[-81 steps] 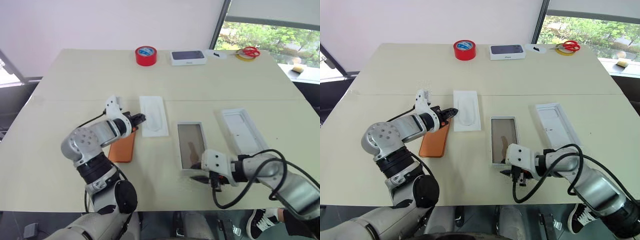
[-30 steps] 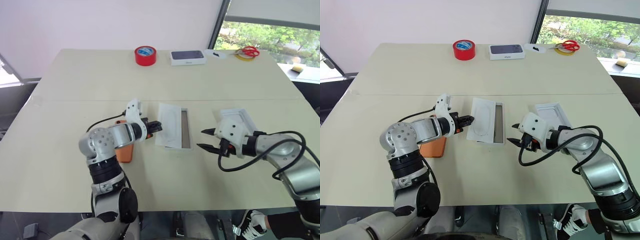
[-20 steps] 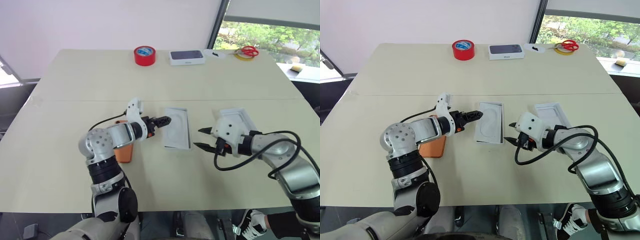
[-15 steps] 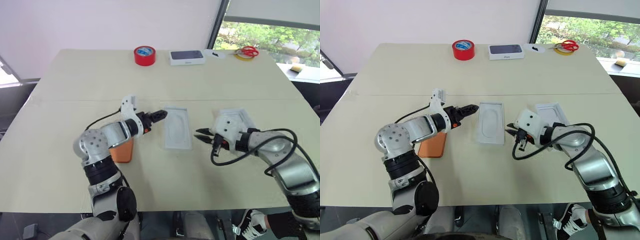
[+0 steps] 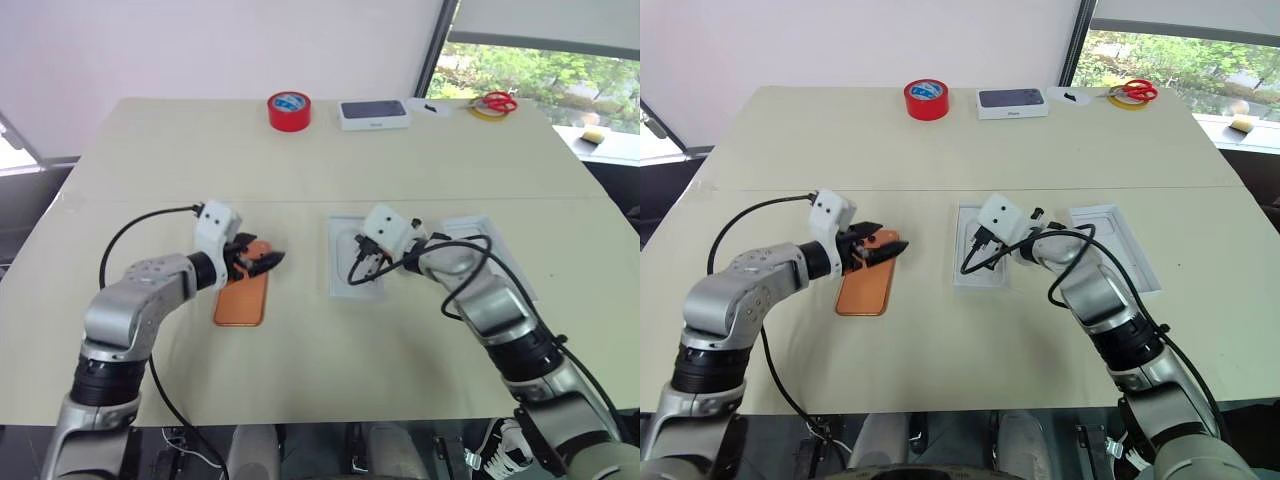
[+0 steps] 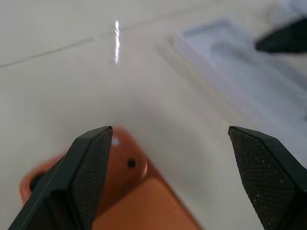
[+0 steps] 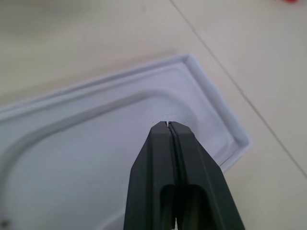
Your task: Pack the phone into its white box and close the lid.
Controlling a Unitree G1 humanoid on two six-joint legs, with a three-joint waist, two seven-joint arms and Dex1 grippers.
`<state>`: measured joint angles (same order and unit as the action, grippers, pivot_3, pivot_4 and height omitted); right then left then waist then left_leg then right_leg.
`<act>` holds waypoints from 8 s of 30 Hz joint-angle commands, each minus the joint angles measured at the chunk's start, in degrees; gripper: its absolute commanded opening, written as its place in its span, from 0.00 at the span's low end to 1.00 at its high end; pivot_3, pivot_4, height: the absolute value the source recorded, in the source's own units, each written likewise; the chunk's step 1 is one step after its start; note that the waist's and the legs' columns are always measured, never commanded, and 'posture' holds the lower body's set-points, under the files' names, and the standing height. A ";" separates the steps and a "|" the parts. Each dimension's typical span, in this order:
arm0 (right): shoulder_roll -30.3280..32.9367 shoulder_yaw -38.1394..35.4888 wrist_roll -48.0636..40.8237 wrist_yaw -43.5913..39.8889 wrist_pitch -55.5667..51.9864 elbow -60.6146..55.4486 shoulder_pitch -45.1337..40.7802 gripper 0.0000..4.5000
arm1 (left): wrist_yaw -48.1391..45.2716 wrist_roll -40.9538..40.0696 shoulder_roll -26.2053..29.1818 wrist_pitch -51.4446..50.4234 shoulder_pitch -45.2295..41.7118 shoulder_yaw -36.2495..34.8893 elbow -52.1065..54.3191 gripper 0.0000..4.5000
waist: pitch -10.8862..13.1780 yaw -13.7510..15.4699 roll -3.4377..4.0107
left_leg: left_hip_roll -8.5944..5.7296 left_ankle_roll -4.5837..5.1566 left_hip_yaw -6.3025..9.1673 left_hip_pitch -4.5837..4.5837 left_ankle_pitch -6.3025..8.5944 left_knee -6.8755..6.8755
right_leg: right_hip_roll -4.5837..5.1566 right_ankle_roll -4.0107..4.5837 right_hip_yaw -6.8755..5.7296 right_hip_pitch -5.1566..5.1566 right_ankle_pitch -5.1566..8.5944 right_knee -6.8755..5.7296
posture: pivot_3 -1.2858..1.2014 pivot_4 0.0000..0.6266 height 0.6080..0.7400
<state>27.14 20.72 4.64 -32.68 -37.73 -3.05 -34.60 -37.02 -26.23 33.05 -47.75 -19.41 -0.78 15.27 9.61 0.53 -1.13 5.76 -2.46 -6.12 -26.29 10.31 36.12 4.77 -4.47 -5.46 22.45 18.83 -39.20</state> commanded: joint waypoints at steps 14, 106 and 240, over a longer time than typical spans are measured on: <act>-6.11 -0.25 7.61 8.57 7.22 15.29 -6.71 0.01 | -5.55 -0.59 3.43 7.00 6.29 -0.88 6.34 0.90 | 0.00 -0.30 0.02 | 0.01 0.07 0.00 -0.03 0.04 0.01 | 0.00 0.00 0.00 0.02 0.00 -0.03 | 0.52 0.24 0.93; 4.55 -17.65 -12.65 -16.10 4.70 -22.20 11.76 0.00 | 57.43 -65.06 -23.85 -24.69 -7.97 -26.33 -9.83 0.00 | 0.01 0.24 -0.28 | -0.20 0.15 0.15 0.71 0.12 -0.40 | 0.30 -0.03 0.03 -0.64 0.02 0.23 | 0.52 0.24 0.93; 21.62 -26.41 -19.41 -6.07 -33.55 -5.81 9.03 0.63 | -14.16 6.87 -11.60 23.06 -8.91 16.98 -5.00 0.00 | 0.04 1.73 0.12 | -0.07 0.25 0.03 0.74 0.16 -0.41 | 0.02 0.04 -0.07 -0.94 -0.05 0.90 | 0.52 0.24 0.93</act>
<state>48.25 -5.41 -14.15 -38.97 -70.72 -8.85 -24.12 -50.14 -19.23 21.45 -26.67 -28.18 16.91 7.64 9.64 2.26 -1.00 5.69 -2.18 -6.11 -25.57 10.49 35.74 4.81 -4.44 -5.52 21.52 18.78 -38.29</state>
